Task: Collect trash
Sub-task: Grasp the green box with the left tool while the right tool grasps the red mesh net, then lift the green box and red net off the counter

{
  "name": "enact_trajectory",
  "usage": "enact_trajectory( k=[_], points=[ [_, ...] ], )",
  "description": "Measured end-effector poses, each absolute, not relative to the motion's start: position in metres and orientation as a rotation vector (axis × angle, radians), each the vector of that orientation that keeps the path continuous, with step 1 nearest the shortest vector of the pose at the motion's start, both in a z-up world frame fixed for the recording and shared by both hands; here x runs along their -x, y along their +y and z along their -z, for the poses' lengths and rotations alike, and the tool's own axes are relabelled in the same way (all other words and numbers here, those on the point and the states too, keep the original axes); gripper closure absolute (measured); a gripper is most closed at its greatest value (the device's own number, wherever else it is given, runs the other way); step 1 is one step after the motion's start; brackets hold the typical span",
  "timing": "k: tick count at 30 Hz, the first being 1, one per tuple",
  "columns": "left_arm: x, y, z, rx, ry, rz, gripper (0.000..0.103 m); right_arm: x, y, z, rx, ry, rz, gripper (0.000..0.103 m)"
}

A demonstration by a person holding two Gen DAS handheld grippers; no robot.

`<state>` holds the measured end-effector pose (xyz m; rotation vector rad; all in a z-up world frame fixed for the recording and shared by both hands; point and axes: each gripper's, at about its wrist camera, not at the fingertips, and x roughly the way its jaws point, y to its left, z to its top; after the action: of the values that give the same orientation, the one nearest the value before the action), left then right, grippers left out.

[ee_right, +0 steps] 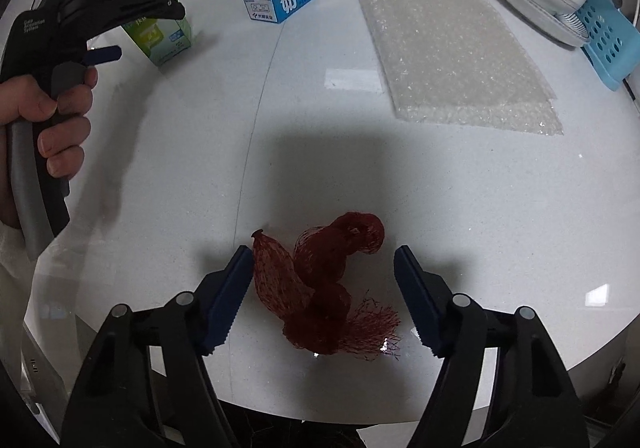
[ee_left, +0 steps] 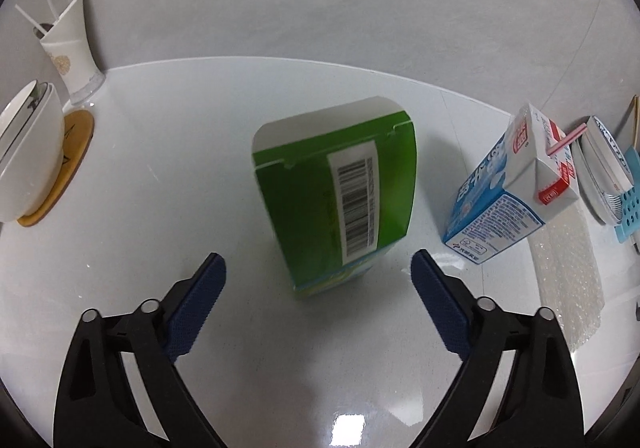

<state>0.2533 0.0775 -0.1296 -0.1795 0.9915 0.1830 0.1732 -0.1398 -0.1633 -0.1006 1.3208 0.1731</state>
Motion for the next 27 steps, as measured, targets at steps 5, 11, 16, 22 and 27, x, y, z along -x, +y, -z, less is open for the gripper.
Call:
enact_trajectory(
  k=[5, 11, 16, 22, 27],
  points=[
    [-0.260, 0.076, 0.131, 0.169, 1.006, -0.181, 0.037, -0.176, -0.140, 0.166, 0.104, 1.327, -0.178, 0.048],
    [-0.260, 0.077, 0.131, 0.169, 1.013, -0.170, 0.053, -0.177, -0.140, 0.166, 0.121, 1.326, -0.166, 0.079],
    [-0.251, 0.071, 0.127, 0.162, 1.020, -0.157, 0.054, -0.178, -0.146, 0.164, 0.098, 1.329, -0.162, 0.086],
    [-0.238, 0.069, 0.119, 0.167, 1.026, -0.137, 0.054, -0.178, -0.154, 0.154, 0.076, 1.306, -0.178, 0.086],
    [-0.221, 0.061, 0.110, 0.164, 1.027, -0.120, 0.054, -0.173, -0.162, 0.143, 0.066, 1.280, -0.188, 0.086]
  ],
)
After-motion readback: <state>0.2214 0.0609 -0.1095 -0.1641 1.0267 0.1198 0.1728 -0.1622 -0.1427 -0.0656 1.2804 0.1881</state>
